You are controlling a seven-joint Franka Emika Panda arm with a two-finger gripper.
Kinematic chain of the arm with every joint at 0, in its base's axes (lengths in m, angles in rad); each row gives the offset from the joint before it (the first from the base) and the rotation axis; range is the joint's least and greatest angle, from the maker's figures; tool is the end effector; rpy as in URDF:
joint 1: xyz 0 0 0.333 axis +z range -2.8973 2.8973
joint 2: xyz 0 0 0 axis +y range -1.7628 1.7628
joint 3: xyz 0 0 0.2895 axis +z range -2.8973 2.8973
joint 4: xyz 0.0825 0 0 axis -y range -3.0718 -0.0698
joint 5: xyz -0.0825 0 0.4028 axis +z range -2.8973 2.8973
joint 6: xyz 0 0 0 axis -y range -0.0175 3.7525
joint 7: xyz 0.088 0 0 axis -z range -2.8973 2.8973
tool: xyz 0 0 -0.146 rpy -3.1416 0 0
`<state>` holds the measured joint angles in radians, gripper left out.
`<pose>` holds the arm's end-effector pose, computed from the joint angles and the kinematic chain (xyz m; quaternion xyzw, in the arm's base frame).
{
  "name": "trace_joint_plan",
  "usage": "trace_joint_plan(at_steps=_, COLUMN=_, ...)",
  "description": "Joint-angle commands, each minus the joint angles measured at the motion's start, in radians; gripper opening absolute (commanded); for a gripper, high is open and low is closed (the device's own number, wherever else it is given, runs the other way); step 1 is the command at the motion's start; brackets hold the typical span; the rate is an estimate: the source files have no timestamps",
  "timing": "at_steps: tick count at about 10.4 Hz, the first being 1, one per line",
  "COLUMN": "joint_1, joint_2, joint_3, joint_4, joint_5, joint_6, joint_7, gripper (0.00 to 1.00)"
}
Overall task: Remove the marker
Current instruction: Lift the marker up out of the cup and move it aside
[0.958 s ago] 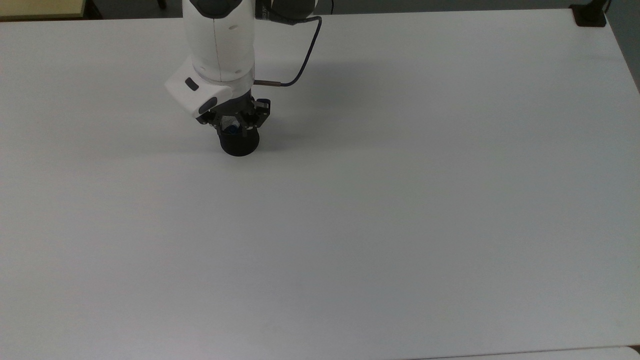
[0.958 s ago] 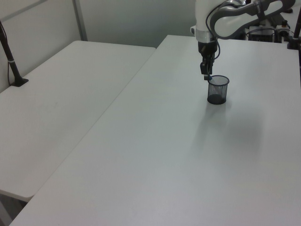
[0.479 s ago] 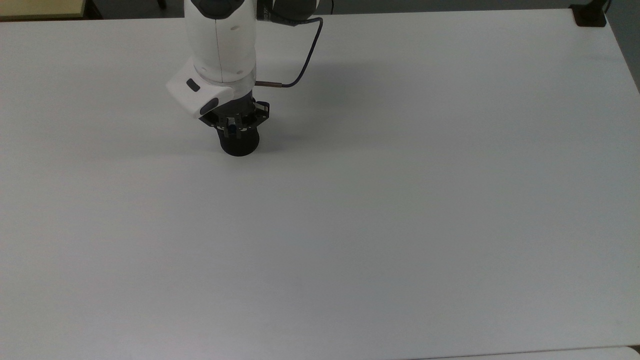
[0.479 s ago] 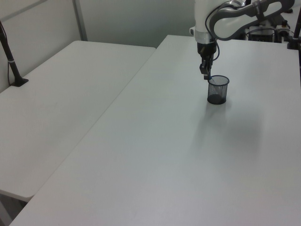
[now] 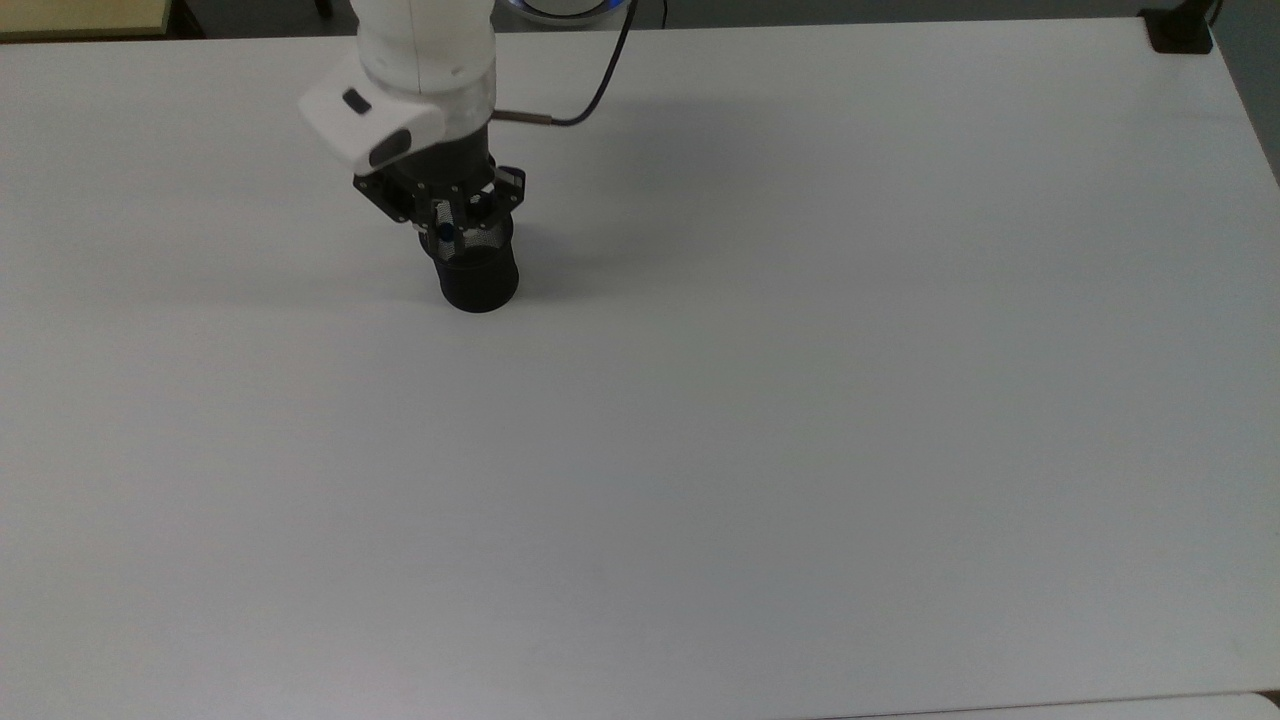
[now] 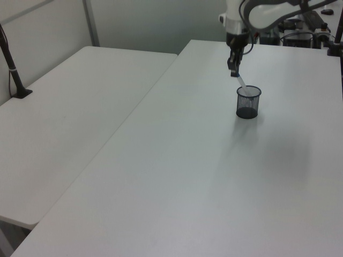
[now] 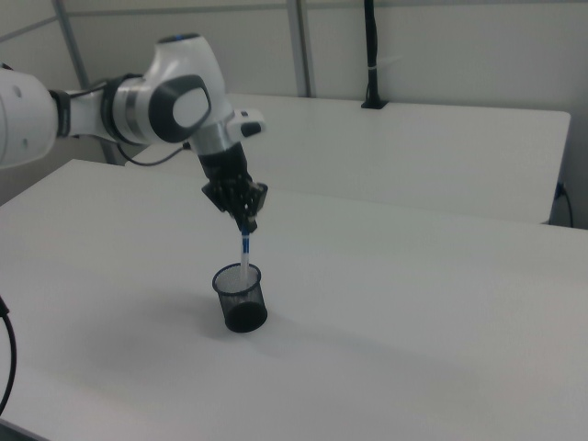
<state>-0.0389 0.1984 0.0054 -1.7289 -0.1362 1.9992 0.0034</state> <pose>0.6420 -0.0347 0.3988 0.9974 0.0076 0.0349 0.0629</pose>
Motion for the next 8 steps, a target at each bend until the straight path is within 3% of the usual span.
trace_joint_plan(at_steps=1, joint_1=0.008, joint_2=-0.053, joint_3=0.002, joint_4=0.09, joint_5=0.01, joint_6=-0.116, joint_7=0.049, gripper=0.12)
trace_joint_plan(at_steps=3, joint_1=0.028, joint_2=-0.06, joint_3=0.007, joint_4=0.106, joint_5=0.024, joint_6=-0.163, joint_7=0.055, gripper=0.12)
trace_joint_plan(at_steps=8, joint_1=0.174, joint_2=-0.04, joint_3=0.005, joint_4=0.068, joint_5=0.066, joint_6=-0.234, joint_7=0.142, gripper=0.12)
